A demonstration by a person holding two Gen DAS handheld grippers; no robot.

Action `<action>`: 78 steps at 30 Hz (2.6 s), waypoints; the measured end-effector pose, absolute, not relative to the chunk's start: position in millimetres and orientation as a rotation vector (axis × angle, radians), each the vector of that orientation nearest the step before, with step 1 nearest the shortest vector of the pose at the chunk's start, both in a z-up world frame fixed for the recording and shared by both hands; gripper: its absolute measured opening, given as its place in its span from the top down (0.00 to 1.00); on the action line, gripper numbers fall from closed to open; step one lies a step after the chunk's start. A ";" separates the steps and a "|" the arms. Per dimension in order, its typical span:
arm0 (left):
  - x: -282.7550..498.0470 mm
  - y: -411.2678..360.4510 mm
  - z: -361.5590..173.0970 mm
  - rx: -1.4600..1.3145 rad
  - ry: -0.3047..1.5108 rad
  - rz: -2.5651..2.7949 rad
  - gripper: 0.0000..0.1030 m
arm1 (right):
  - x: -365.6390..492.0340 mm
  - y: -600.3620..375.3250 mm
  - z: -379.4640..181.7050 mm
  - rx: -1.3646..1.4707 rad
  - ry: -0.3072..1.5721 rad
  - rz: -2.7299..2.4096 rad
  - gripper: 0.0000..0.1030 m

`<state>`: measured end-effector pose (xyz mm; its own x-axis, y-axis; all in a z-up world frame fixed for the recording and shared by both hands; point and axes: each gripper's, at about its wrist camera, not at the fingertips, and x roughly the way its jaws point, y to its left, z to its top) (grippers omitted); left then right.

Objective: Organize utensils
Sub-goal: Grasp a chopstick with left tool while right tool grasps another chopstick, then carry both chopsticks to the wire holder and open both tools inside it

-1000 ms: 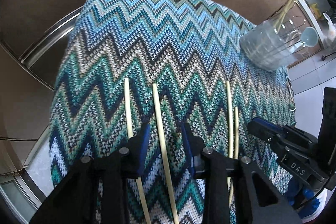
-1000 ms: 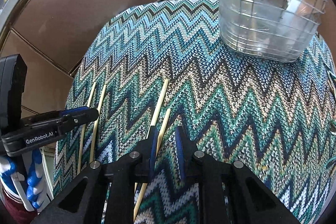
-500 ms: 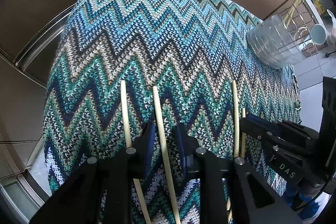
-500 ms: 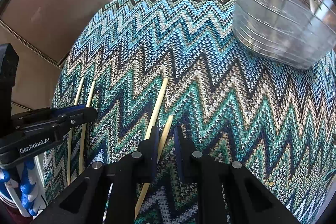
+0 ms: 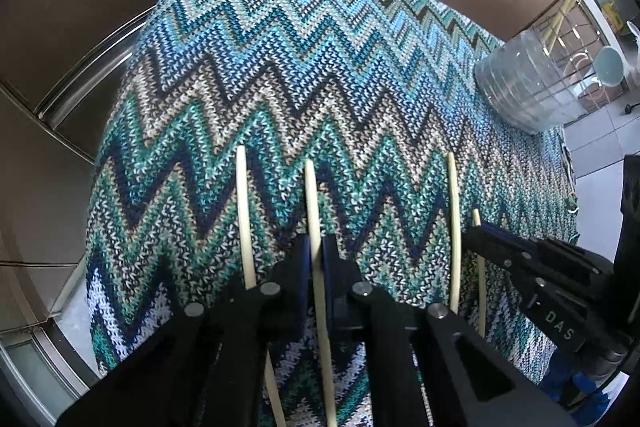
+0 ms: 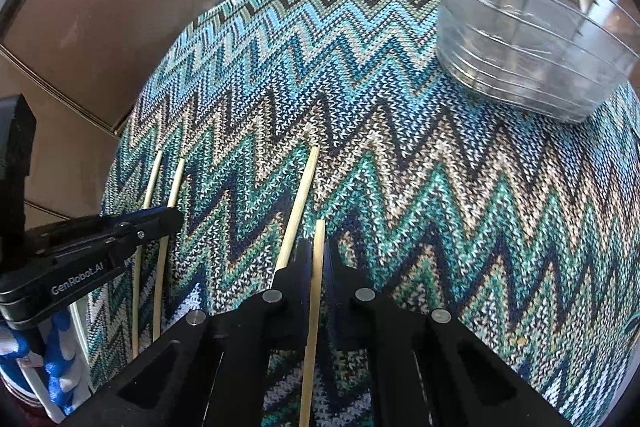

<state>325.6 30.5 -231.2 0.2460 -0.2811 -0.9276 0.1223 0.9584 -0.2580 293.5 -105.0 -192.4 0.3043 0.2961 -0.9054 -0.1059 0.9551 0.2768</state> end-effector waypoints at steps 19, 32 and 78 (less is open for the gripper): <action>253.1 48.2 -158.9 -0.234 1.009 -0.285 0.96 | 198.9 -137.5 -104.8 0.258 0.932 0.297 0.94; 219.8 49.4 -94.0 -0.253 0.851 -0.311 0.96 | 160.9 -165.9 -52.9 0.285 0.747 0.280 0.94; 365.8 -108.2 -43.2 -0.232 0.415 -0.339 0.87 | 288.4 -237.3 -12.8 0.129 0.321 0.108 0.79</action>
